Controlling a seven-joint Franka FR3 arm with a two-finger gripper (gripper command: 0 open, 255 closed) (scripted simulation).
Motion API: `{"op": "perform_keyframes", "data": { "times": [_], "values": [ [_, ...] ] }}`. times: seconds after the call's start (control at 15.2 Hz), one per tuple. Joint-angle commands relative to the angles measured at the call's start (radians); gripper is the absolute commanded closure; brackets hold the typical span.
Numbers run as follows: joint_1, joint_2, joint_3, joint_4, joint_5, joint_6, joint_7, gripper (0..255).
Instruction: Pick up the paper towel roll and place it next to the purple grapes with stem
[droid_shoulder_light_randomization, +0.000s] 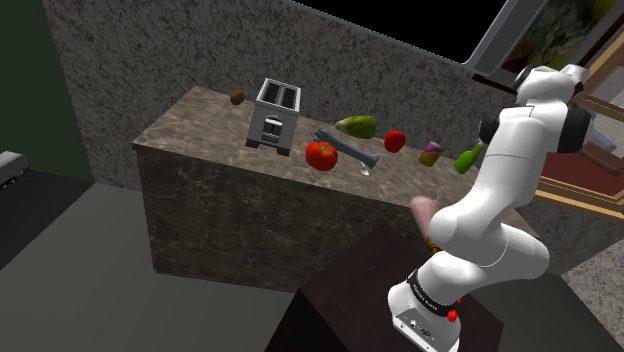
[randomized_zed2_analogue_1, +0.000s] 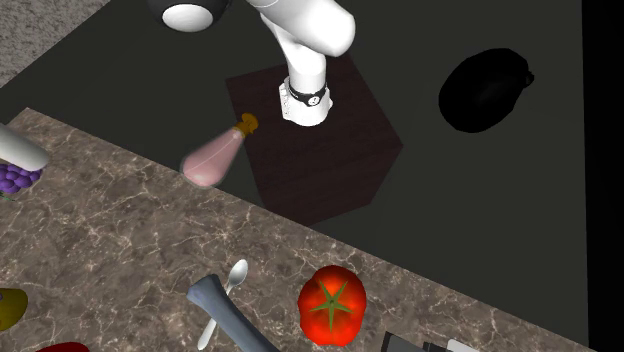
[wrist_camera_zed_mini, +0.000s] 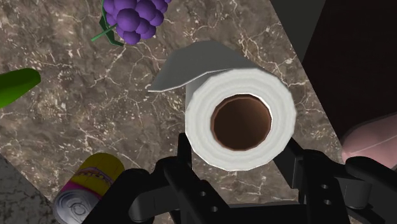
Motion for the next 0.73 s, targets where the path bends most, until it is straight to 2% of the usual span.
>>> {"op": "perform_keyframes", "data": {
  "times": [0.0, 0.66],
  "values": [
    [0.019, -0.006, -0.003, -0.046, -0.003, 0.035, -0.005, 255],
    [0.079, -0.017, -0.007, -0.219, -0.004, 0.179, -0.028, 255]
  ]
}}
